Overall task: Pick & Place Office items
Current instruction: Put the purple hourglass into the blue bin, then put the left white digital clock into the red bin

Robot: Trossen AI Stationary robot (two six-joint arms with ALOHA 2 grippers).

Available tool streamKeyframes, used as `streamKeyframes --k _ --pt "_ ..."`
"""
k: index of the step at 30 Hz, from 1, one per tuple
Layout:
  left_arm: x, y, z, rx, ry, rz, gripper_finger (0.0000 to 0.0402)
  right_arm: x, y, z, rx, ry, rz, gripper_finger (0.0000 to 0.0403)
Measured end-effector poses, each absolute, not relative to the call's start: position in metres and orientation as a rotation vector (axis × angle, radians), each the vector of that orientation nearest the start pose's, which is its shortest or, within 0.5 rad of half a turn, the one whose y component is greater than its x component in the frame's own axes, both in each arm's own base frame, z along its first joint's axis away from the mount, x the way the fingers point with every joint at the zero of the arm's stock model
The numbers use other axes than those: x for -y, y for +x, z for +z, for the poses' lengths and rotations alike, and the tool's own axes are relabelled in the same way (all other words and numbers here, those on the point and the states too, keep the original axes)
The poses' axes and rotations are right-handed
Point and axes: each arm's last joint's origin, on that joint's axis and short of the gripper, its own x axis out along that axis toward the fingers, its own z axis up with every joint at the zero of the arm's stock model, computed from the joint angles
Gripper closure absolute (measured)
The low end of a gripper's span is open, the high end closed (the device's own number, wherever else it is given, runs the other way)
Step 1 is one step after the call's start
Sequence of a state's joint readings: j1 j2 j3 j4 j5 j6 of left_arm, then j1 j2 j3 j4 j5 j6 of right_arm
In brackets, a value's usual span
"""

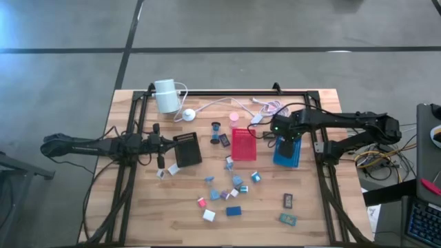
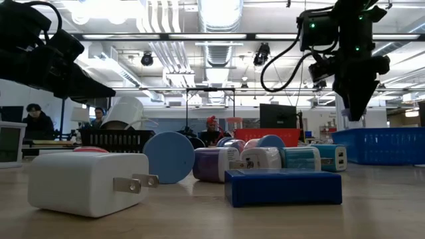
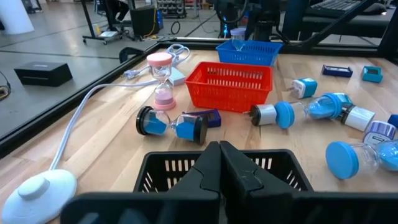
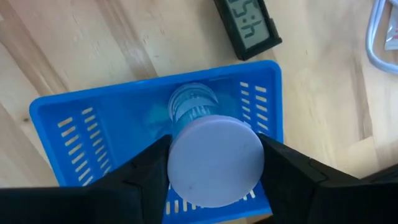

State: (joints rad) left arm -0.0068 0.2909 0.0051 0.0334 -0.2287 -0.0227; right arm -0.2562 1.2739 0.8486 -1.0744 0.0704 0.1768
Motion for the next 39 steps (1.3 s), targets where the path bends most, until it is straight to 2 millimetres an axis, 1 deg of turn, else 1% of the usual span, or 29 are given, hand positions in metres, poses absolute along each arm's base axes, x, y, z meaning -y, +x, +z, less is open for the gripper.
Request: streamKeyframes --k 5,10,13,20,24,27,31,35,37,39 --pt "-0.006 0.112 0.144 -0.247 0.003 0.225 0.0399 0.052 0.190 0.209 -1.481 0.279 -0.404 0.0159" --pt "-0.006 0.112 0.144 -0.250 0.004 0.226 0.0399 0.052 0.191 0.210 -1.480 0.279 -0.406 0.0145" --pt "-0.006 0.112 0.144 -0.250 0.004 0.226 0.0399 0.052 0.191 0.215 -1.457 0.280 -0.407 0.0139" --pt "-0.006 0.112 0.143 -0.252 0.004 0.226 0.0399 0.053 0.194 0.239 -1.380 0.276 -0.406 0.0126" --pt "-0.006 0.112 0.143 -0.252 0.004 0.225 0.0399 0.053 0.195 0.261 -1.286 0.278 -0.409 0.0122" --pt "-0.006 0.112 0.143 -0.252 0.004 0.226 0.0399 0.051 0.193 0.282 -1.161 0.280 -0.408 0.0124" --pt "-0.006 0.112 0.143 -0.253 0.004 0.225 0.0399 0.040 0.184 0.315 -0.890 0.242 -0.353 0.0144" --pt "-0.006 0.112 0.143 -0.253 -0.003 0.225 0.0399 0.028 0.167 0.341 -0.602 0.192 -0.280 0.0190" --pt "-0.006 0.112 0.143 -0.253 -0.003 0.225 0.0399 0.024 0.156 0.350 -0.451 0.174 -0.250 0.0219" --pt "-0.006 0.112 0.143 -0.253 -0.003 0.225 0.0399 0.019 0.146 0.354 -0.314 0.154 -0.217 0.0252"
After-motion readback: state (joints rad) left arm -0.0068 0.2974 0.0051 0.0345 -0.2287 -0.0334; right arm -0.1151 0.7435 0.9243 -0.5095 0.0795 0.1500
